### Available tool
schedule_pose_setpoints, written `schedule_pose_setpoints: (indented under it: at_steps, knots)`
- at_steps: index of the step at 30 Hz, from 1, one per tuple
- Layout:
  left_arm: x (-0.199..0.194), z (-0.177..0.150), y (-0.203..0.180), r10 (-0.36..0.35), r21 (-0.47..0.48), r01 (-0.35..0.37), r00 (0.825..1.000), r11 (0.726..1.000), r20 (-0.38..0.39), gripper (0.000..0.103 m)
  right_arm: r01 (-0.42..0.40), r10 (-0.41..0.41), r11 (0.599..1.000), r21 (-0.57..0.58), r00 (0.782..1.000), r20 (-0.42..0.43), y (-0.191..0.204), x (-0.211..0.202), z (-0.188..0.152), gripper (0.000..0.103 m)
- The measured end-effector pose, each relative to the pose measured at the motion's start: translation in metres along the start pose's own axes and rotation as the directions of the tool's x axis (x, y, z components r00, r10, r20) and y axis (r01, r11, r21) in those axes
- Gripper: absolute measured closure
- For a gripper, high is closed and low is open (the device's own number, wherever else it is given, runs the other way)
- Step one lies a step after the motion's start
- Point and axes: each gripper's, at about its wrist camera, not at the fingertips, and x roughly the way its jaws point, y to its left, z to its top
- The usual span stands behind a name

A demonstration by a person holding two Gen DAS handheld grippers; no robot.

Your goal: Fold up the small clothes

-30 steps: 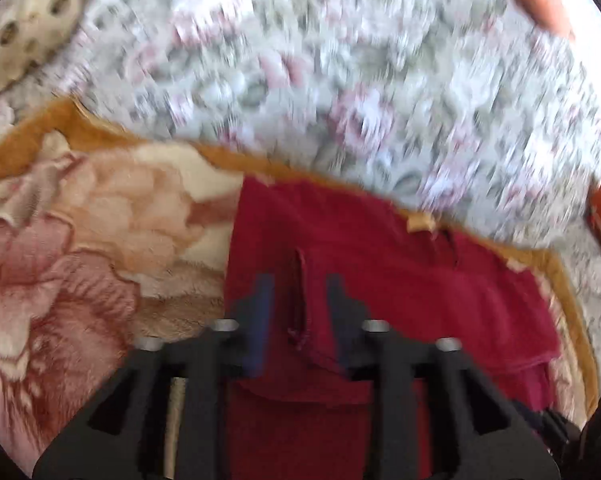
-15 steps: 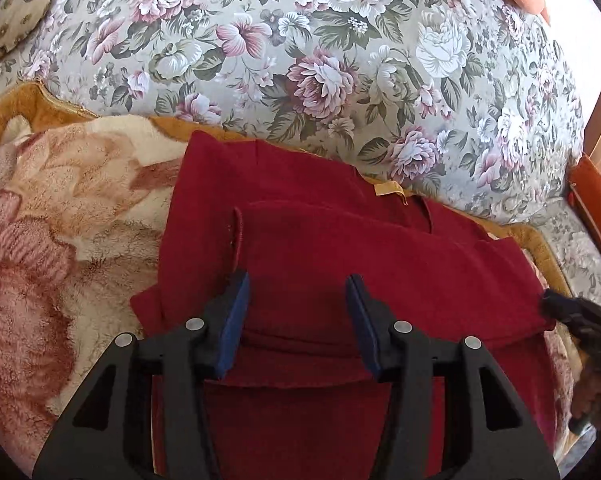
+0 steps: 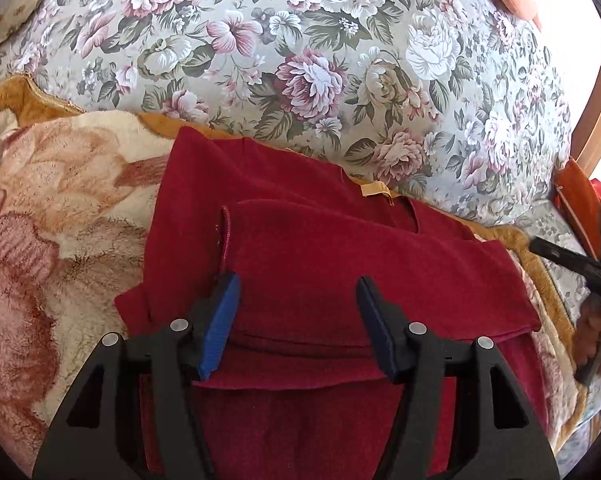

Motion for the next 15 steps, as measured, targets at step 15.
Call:
schedule_pose_setpoints:
  at_steps: [15]
  knots:
    - [0.001, 0.001, 0.001, -0.012, -0.01, 0.012, 1.0, 1.0, 0.0, 0.043, 0.014, -0.015, 1.0, -0.021, 0.998, -0.068, 0.033, -0.018, -0.04, 0.07]
